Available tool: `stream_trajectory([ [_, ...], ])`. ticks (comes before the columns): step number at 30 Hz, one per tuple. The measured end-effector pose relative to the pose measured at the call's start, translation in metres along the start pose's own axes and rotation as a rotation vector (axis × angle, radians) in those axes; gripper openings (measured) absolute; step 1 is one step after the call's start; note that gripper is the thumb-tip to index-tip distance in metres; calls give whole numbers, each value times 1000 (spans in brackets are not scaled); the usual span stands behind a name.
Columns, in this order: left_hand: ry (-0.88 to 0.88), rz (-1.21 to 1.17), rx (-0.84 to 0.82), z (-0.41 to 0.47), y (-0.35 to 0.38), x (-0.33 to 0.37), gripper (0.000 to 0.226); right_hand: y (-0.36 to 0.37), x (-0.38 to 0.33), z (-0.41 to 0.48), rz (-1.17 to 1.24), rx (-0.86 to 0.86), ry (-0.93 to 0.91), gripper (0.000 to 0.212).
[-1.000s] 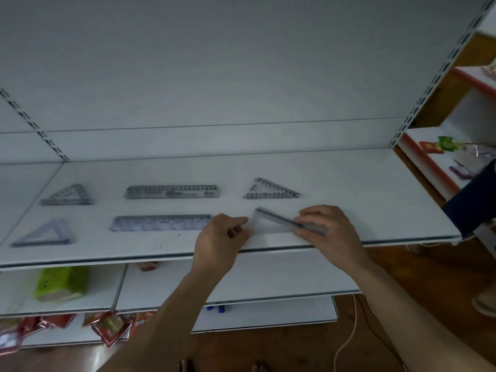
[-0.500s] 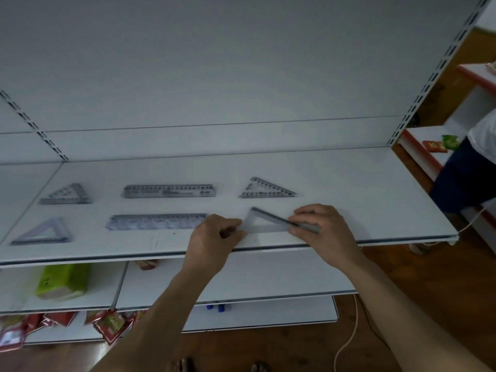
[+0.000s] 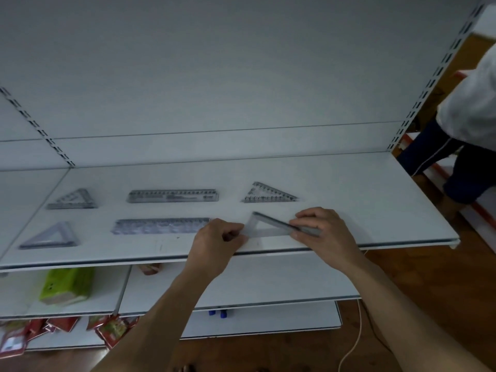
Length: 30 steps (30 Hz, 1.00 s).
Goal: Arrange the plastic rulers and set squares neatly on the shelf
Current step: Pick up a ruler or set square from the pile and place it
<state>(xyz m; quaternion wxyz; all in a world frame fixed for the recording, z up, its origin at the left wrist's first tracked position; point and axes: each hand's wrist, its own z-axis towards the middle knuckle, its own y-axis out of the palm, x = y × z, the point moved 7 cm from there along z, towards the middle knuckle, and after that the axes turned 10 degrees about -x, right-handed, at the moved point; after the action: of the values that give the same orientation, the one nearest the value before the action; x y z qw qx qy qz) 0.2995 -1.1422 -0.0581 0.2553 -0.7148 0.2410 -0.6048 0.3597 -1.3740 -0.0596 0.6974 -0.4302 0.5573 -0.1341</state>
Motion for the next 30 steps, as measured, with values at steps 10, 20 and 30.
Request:
stream_trajectory([
  [10, 15, -160, -36, -16, -12, -8, 43, -19, -15, -2, 143, 63, 56, 19],
  [20, 102, 354, 247, -66, -161, -55, 36, 55, -157, 75, 51, -40, -50, 26],
  [30, -243, 458, 423, -193, -358, -214, 42, 235, -400, 135, -35, -333, -272, 42],
])
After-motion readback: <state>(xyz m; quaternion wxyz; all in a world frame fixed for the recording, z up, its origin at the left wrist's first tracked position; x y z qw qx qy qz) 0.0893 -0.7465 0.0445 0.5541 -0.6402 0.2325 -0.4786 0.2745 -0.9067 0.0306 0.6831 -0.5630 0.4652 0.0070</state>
